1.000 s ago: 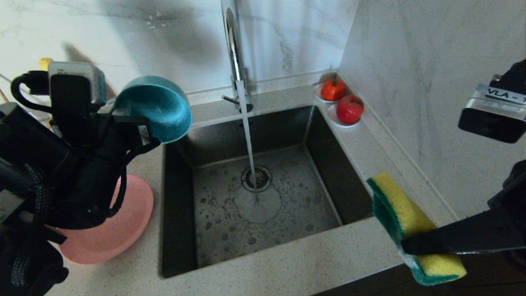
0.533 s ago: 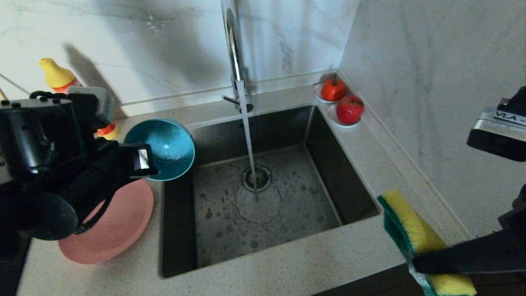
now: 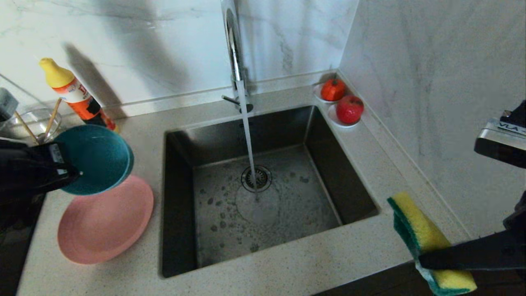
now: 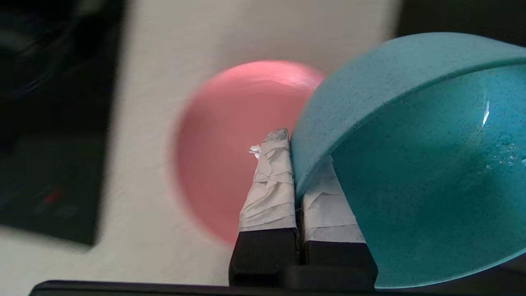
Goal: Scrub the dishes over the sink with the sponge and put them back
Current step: Place the bowl on the table
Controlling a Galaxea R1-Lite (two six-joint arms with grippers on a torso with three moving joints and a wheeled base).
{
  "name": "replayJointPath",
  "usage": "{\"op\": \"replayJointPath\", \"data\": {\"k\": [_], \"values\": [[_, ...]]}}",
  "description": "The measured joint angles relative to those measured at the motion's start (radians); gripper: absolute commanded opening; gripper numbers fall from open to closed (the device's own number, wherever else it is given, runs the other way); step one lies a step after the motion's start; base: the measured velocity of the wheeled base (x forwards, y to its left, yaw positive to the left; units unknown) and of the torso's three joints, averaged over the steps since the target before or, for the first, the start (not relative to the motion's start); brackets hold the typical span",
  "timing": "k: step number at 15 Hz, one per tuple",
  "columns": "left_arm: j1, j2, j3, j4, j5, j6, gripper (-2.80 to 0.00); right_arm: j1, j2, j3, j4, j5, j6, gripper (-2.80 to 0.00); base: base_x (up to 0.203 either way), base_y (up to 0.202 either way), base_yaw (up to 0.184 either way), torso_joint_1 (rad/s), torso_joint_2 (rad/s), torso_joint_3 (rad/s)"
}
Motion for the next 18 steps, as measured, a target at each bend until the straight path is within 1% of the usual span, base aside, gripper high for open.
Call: {"op": "replayJointPath", "data": {"k": [2, 3, 4, 5, 10, 12, 14, 16, 18], "values": [[0.127, -0.033, 0.004, 0.076, -0.074, -0.008, -2.8, -0.019, 0.0, 0.011, -0.007, 0.0, -0.004, -2.8, 0.0, 0.0, 0.0, 0.0, 0.0, 0.0], [0.189, -0.053, 0.006, 0.118, -0.122, -0.02, -2.8, -0.024, 0.001, 0.013, -0.007, 0.001, -0.005, -2.8, 0.0, 0.0, 0.0, 0.0, 0.0, 0.0], [0.235, -0.069, 0.011, 0.148, -0.155, -0.034, -2.8, -0.029, 0.001, 0.016, -0.009, 0.001, -0.005, -2.8, 0.0, 0.0, 0.0, 0.0, 0.0, 0.0], [0.282, -0.084, 0.024, 0.162, -0.17, -0.051, -2.8, -0.032, 0.001, 0.019, -0.012, 0.001, -0.005, -2.8, 0.0, 0.0, 0.0, 0.0, 0.0, 0.0], [0.474, -0.123, 0.119, 0.161, -0.182, -0.111, -2.8, -0.04, 0.001, 0.027, -0.012, 0.0, -0.006, -2.8, 0.0, 0.0, 0.0, 0.0, 0.0, 0.0], [0.54, -0.133, 0.154, 0.16, -0.193, -0.126, -2.8, -0.046, 0.0, 0.03, -0.012, 0.001, -0.012, -2.8, 0.0, 0.0, 0.0, 0.0, 0.0, 0.0], [0.59, -0.138, 0.182, 0.144, -0.202, -0.146, -2.8, -0.056, 0.0, 0.038, -0.012, 0.001, -0.025, -2.8, 0.0, 0.0, 0.0, 0.0, 0.0, 0.0], [0.636, -0.127, 0.199, 0.128, -0.206, -0.152, -2.8, -0.061, 0.0, 0.041, -0.012, 0.0, -0.027, -2.8, 0.0, 0.0, 0.0, 0.0, 0.0, 0.0], [0.672, -0.091, 0.211, 0.099, -0.229, -0.169, -2.8, -0.063, 0.001, 0.042, -0.02, 0.001, -0.027, -2.8, 0.0, 0.0, 0.0, 0.0, 0.0, 0.0]]}}
